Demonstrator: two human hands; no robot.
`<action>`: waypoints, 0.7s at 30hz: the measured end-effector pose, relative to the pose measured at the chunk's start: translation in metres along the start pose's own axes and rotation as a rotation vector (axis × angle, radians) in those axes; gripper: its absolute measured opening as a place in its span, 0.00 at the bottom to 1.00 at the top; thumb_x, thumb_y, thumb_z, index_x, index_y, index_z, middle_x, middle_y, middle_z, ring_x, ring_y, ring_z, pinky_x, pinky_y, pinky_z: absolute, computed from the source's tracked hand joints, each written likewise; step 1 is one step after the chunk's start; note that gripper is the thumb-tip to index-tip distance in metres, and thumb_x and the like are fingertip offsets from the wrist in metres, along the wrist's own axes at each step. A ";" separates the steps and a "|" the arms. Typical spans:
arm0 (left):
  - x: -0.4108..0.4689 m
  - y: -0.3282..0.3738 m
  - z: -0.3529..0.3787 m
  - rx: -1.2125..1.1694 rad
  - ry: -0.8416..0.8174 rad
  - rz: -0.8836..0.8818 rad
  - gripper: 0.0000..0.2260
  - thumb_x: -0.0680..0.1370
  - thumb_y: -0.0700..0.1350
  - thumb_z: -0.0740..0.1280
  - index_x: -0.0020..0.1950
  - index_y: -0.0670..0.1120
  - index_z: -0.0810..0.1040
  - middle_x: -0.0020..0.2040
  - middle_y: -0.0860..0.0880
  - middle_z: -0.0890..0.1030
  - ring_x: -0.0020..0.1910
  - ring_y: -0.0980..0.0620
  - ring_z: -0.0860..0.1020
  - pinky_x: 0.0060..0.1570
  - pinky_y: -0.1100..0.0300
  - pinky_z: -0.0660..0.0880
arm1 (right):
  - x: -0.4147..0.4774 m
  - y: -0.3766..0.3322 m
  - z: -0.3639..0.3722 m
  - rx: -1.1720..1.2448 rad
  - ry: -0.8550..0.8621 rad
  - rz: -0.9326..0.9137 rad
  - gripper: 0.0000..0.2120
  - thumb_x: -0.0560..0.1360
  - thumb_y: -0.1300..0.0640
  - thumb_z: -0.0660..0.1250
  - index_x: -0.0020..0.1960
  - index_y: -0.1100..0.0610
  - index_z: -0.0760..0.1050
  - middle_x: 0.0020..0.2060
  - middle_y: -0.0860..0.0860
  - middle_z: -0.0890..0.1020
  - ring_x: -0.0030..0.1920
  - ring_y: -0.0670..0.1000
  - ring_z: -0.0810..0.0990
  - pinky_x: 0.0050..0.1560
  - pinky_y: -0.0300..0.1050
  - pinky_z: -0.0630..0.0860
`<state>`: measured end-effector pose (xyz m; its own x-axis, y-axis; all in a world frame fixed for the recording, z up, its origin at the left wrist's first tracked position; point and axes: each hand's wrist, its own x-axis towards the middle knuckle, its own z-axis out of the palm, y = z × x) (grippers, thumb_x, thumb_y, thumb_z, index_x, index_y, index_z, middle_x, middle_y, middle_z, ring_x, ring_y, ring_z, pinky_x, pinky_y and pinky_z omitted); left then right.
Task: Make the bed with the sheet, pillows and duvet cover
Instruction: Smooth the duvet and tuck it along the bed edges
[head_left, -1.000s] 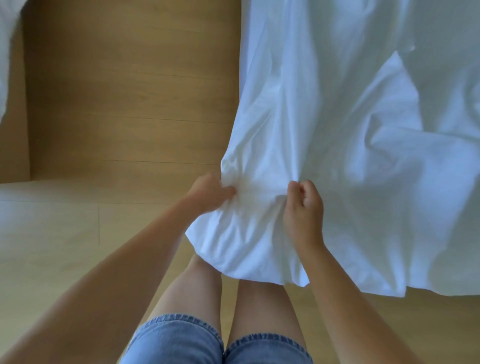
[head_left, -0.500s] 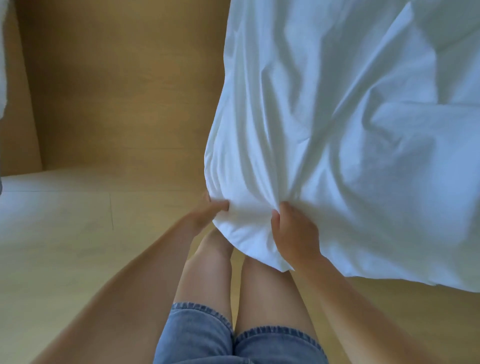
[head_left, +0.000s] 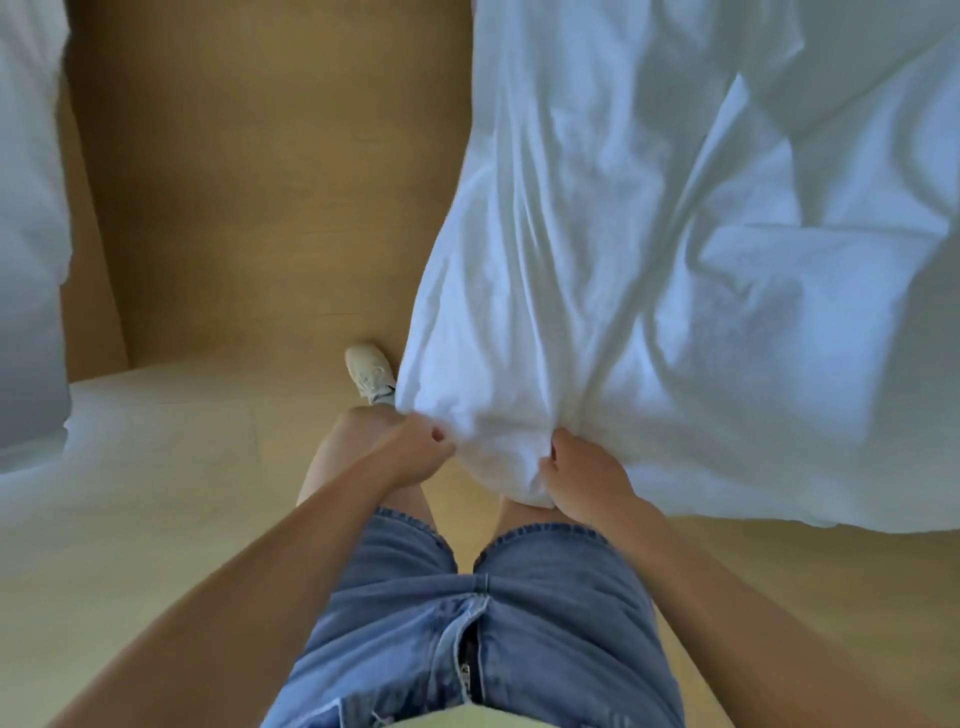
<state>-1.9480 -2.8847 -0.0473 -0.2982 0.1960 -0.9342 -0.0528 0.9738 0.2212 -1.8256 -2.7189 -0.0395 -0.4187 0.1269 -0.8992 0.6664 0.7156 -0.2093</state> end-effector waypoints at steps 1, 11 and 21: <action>-0.007 -0.004 -0.014 0.011 -0.041 0.039 0.10 0.78 0.46 0.61 0.37 0.47 0.71 0.30 0.52 0.69 0.27 0.58 0.65 0.23 0.73 0.62 | 0.000 -0.012 -0.005 0.015 -0.034 0.010 0.07 0.79 0.55 0.53 0.42 0.54 0.63 0.34 0.48 0.68 0.36 0.49 0.70 0.36 0.43 0.66; 0.002 -0.107 -0.249 0.265 -0.042 0.143 0.12 0.80 0.49 0.59 0.58 0.45 0.75 0.56 0.46 0.78 0.51 0.49 0.75 0.52 0.58 0.72 | 0.047 -0.211 -0.070 0.141 0.016 0.044 0.11 0.78 0.56 0.57 0.36 0.55 0.63 0.33 0.48 0.70 0.32 0.46 0.66 0.32 0.39 0.62; 0.058 -0.117 -0.458 0.336 0.031 0.081 0.16 0.80 0.53 0.56 0.65 0.48 0.71 0.62 0.48 0.75 0.58 0.48 0.74 0.57 0.55 0.73 | 0.123 -0.376 -0.210 0.170 0.158 -0.119 0.12 0.80 0.52 0.57 0.58 0.56 0.72 0.52 0.50 0.75 0.48 0.48 0.75 0.44 0.40 0.69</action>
<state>-2.3961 -3.0400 0.0009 -0.3180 0.2755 -0.9072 0.2878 0.9398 0.1846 -2.2570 -2.8284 0.0094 -0.5831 0.1640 -0.7956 0.6950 0.6078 -0.3841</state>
